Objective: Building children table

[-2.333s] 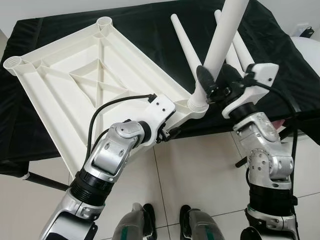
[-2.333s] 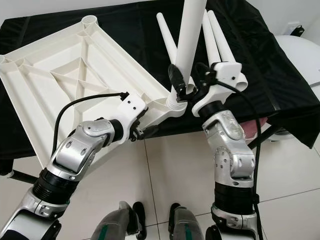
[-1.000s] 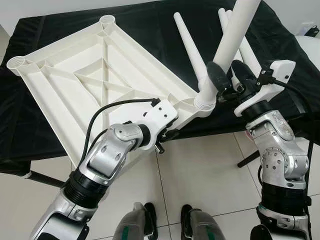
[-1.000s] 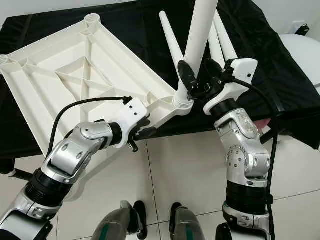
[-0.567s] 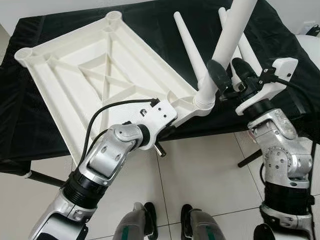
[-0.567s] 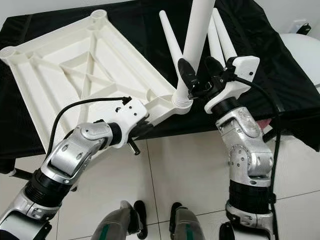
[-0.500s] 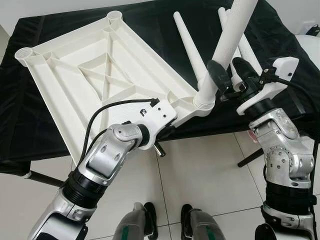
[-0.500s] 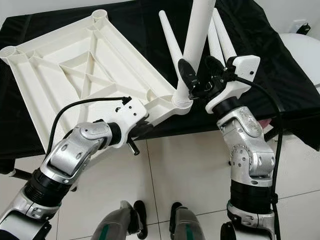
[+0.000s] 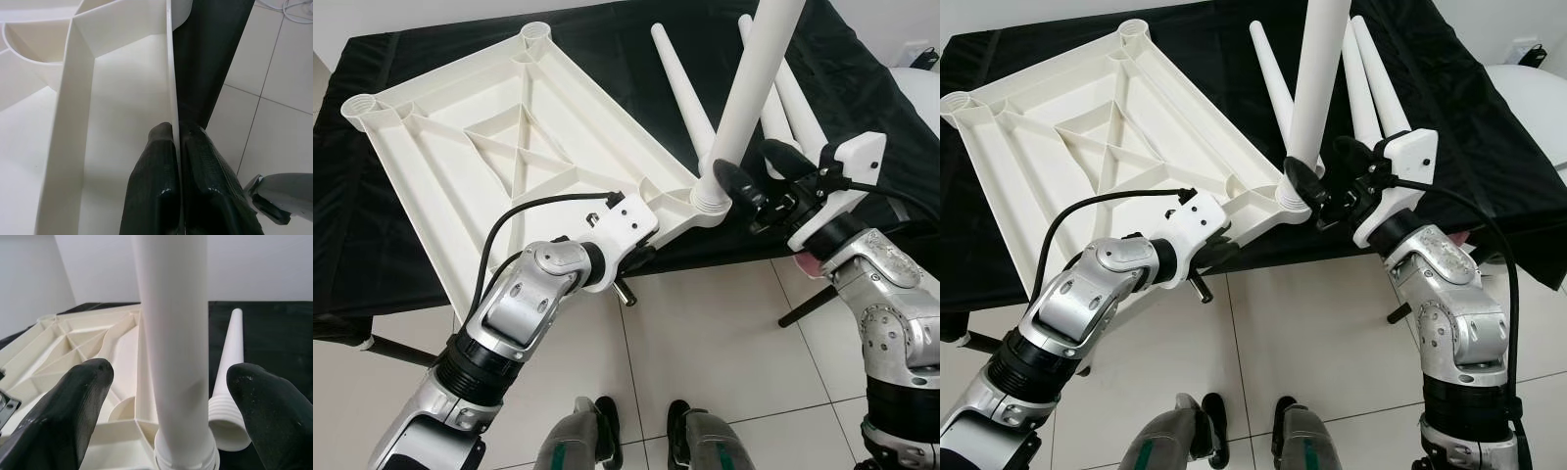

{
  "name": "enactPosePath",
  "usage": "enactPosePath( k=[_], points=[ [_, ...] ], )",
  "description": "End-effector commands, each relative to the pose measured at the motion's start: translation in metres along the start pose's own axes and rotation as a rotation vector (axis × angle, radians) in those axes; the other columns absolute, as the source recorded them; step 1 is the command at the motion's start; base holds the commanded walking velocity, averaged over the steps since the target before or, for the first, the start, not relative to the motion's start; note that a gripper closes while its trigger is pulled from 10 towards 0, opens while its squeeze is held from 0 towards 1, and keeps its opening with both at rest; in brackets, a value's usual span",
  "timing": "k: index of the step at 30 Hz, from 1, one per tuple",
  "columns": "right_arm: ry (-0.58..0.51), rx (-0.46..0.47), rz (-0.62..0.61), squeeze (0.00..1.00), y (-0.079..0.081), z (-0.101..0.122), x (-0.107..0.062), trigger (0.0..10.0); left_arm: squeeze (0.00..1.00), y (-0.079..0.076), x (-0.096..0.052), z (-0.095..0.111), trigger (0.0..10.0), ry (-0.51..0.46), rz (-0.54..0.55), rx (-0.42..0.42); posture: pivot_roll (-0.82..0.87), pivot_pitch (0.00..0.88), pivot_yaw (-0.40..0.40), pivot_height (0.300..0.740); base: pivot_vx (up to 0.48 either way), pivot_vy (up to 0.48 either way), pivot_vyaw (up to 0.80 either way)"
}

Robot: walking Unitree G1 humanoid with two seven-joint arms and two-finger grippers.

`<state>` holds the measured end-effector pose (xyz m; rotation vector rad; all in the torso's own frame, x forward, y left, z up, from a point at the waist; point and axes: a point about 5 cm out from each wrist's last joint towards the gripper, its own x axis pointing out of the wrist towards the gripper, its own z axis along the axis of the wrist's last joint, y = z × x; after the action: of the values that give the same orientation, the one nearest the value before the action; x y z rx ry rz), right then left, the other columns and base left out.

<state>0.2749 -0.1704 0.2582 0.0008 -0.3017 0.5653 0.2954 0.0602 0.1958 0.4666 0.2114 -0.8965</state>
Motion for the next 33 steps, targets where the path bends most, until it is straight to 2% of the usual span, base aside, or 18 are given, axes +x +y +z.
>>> enactPosePath(
  k=[1,10,14,15,17,18,20,22,23,29,33],
  points=[
    [0.013,0.004,0.022,0.0,0.003,-0.001,-0.003,10.0,0.0,0.006,-0.001,-0.006,10.0,0.04,0.048,-0.007,-0.12,0.228,0.069,0.74,0.0,0.0,0.0],
    [0.002,0.039,0.031,0.0,-0.003,0.006,-0.012,10.0,0.0,0.018,-0.004,-0.01,10.0,0.061,0.106,-0.038,-0.13,0.23,0.075,0.74,0.0,0.0,0.0],
    [-0.022,0.093,0.1,0.0,0.001,0.013,-0.018,10.0,0.0,0.035,-0.009,-0.014,10.0,0.083,0.183,-0.068,-0.13,0.23,0.075,0.74,0.0,0.0,0.0],
    [-0.022,0.093,0.1,0.0,0.001,0.013,-0.018,10.0,0.0,0.035,-0.009,-0.014,10.0,0.083,0.183,-0.068,-0.13,0.23,0.075,0.74,0.0,0.0,0.0],
    [-0.014,0.104,0.143,0.0,0.005,0.014,-0.021,10.0,0.0,0.05,-0.014,-0.018,10.0,0.098,0.256,-0.096,-0.13,0.228,0.076,0.74,0.0,0.0,0.0],
    [-0.014,0.104,0.143,0.0,0.005,0.014,-0.021,10.0,0.0,0.05,-0.014,-0.018,10.0,0.098,0.256,-0.096,-0.13,0.228,0.076,0.74,0.0,0.0,0.0],
    [-0.009,0.105,0.158,0.0,0.006,0.014,-0.022,10.0,0.0,0.063,-0.019,-0.02,10.0,0.107,0.314,-0.121,-0.13,0.228,0.076,0.74,0.0,0.0,0.0],
    [-0.008,0.106,0.16,0.0,0.007,0.013,-0.022,10.0,0.0,0.066,-0.021,-0.021,10.0,0.11,0.33,-0.128,-0.13,0.228,0.076,0.74,0.0,0.0,0.0],
    [-0.008,0.109,0.163,0.0,0.008,0.013,-0.021,10.0,0.0,0.073,-0.024,-0.022,10.0,0.107,0.369,-0.15,-0.13,0.224,0.074,0.74,0.0,0.0,0.0],
    [-0.009,0.123,0.168,0.0,0.009,0.012,-0.02,10.0,0.0,0.086,-0.029,-0.021,10.0,0.089,0.452,-0.207,-0.13,0.219,0.071,0.74,0.0,0.0,0.0],
    [-0.014,0.126,0.17,0.0,0.009,0.014,-0.019,10.0,0.0,0.09,-0.025,-0.016,10.0,0.063,0.495,-0.25,-0.13,0.215,0.07,0.74,0.0,0.0,0.0]
  ],
)
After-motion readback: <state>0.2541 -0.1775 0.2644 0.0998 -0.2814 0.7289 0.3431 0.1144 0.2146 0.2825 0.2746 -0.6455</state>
